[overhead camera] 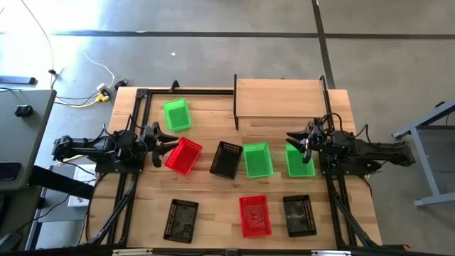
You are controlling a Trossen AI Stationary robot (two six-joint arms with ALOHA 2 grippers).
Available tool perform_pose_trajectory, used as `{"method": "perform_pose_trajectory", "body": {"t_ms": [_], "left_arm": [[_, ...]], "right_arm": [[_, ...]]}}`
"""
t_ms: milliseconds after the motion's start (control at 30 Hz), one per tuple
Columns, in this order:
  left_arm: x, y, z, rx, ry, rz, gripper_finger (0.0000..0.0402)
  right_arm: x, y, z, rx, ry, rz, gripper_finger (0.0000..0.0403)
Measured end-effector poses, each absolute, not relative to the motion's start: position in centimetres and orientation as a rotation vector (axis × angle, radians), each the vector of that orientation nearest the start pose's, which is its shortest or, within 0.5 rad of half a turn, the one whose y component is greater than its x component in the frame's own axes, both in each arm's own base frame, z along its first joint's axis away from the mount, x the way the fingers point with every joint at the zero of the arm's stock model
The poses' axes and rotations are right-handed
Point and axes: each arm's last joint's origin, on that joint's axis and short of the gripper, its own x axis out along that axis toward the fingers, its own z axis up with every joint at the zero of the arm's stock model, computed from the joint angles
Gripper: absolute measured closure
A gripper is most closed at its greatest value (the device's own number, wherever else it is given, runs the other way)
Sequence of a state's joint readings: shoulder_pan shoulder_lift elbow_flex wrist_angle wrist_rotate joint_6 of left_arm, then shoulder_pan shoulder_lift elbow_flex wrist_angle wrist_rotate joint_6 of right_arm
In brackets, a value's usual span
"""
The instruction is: Stack baskets on shelf by color
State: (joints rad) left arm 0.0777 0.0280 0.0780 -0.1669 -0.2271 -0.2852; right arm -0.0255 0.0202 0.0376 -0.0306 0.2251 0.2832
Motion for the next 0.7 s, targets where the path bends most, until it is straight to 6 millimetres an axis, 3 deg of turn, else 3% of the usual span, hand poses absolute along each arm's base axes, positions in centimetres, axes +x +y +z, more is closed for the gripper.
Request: {"method": "perform_pose_trajectory", "body": {"t_ms": [333, 700], "left_arm": [[9.23, 1.37, 17.19, -0.286, 0.071, 0.319, 0.028], [9.28, 1.42, 17.94, -0.485, -0.043, 0.323, 0.028]], "right_arm": [[9.57, -0.89, 17.18, 0.28, -0.023, -0.251, 0.0284], [9.58, -0.89, 17.17, 0.28, -0.022, -0.251, 0.0284]]}}
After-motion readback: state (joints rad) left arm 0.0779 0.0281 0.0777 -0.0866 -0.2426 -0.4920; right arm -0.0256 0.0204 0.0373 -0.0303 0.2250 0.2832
